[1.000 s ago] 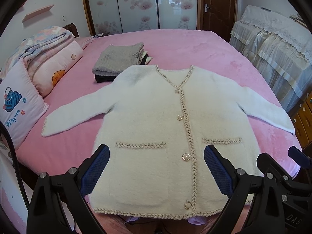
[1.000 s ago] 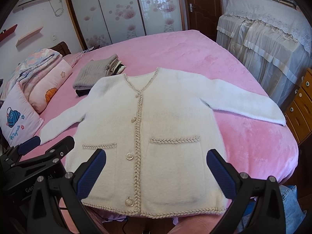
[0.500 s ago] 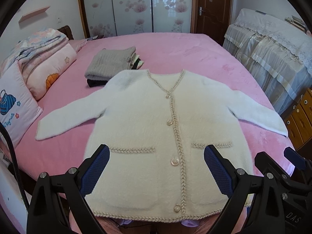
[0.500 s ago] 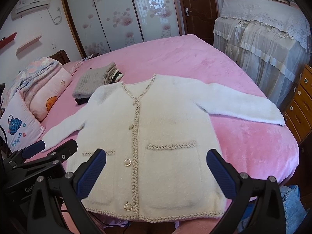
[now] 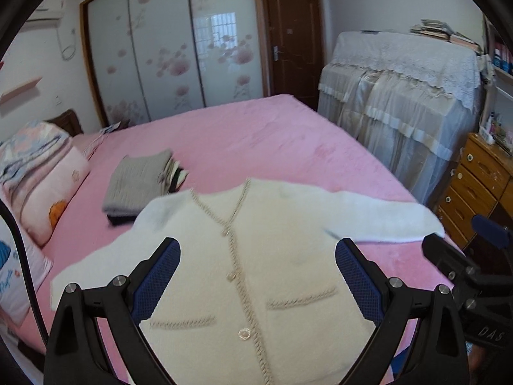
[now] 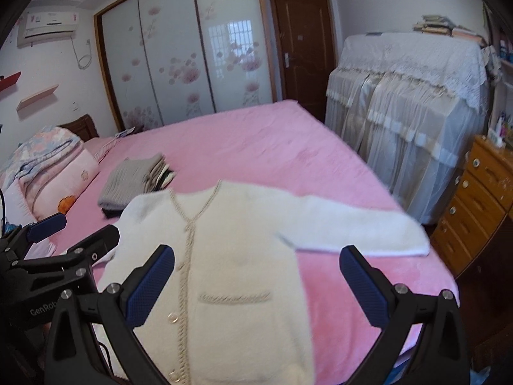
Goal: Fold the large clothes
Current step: 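Move the right tool to the cardigan sleeve cuff and grasp it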
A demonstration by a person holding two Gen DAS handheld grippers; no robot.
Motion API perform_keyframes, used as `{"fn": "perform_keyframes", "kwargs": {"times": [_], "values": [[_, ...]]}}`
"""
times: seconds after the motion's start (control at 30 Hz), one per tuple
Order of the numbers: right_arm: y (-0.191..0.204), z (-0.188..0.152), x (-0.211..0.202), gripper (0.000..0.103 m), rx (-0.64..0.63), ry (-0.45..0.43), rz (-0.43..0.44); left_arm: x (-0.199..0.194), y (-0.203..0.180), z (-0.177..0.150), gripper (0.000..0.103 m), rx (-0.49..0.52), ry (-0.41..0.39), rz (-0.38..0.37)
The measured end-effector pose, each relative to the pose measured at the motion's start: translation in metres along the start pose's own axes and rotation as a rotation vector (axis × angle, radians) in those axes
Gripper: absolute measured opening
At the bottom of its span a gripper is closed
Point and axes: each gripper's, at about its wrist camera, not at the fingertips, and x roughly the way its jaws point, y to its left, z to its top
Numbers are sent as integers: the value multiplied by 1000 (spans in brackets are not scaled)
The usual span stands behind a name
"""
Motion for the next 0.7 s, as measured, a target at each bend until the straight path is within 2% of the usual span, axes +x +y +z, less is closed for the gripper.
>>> {"fn": "perform_keyframes", "kwargs": {"times": [0.2, 0.37, 0.5, 0.7], "values": [[-45, 42, -16, 103, -6, -97, -134, 1, -38, 45, 97, 37, -89, -38], [-79, 57, -4, 103, 4, -109, -221, 24, -67, 67, 97, 17, -91, -97], [-105, 45, 36, 103, 17, -51, -273, 69, -87, 62, 97, 6, -55, -126], [-149, 9, 112, 103, 87, 114, -356, 156, -117, 36, 97, 27, 43, -127]]}}
